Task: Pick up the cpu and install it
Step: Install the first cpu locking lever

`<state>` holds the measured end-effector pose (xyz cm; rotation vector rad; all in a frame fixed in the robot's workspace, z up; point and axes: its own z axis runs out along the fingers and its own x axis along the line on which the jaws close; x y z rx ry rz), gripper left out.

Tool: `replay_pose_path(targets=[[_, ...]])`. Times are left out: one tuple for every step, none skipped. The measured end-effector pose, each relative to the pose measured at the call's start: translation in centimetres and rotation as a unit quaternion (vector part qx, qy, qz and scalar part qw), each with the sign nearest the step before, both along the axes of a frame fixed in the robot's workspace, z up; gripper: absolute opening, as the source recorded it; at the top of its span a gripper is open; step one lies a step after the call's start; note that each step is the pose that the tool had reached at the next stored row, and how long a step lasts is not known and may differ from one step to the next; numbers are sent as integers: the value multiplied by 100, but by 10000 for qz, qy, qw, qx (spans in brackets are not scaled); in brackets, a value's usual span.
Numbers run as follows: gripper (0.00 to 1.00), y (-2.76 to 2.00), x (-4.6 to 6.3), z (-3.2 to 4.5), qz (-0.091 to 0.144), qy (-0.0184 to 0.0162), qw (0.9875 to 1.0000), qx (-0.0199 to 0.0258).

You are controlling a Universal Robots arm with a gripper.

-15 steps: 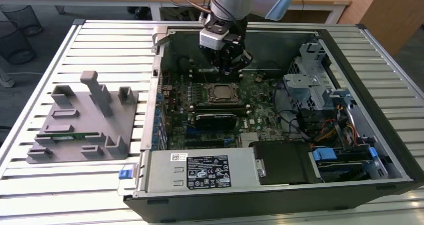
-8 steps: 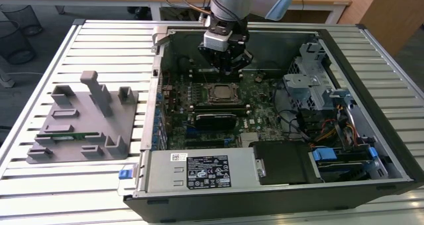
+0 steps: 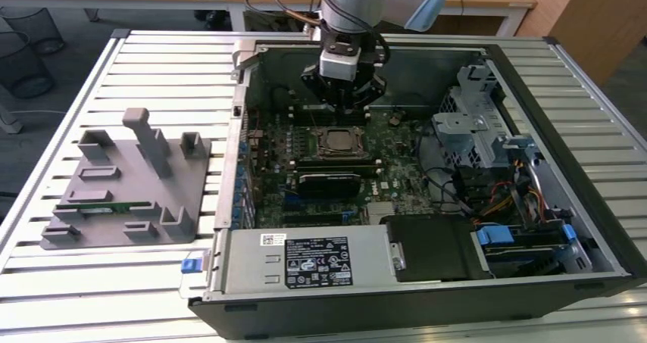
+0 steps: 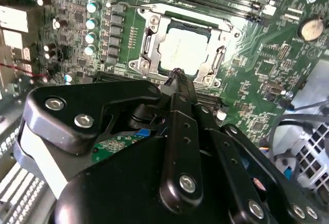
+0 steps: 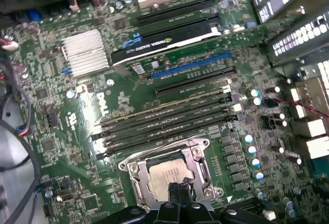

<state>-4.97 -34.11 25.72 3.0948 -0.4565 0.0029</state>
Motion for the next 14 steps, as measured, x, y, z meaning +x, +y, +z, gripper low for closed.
replay_pose_path(targets=[[11,0,0,0,0,0,10000,0],[11,0,0,-1,-11,0,10000,1],[11,0,0,-1,-51,-1,10000,0],[11,0,0,-2,-123,-1,9999,1],[11,0,0,-3,-213,-1,9998,1],[11,0,0,-5,-303,-1,9995,1],[11,0,0,-6,-393,-1,9992,1],[11,0,0,-7,-491,-1,9988,0],[11,0,0,-7,-580,0,9983,0],[11,0,0,-7,-671,0,9977,0],[11,0,0,-8,-759,0,9971,0],[11,0,0,-8,-850,0,9964,0],[11,0,0,-8,-939,-1,9956,1],[11,0,0,-8,-1028,0,9947,0]])
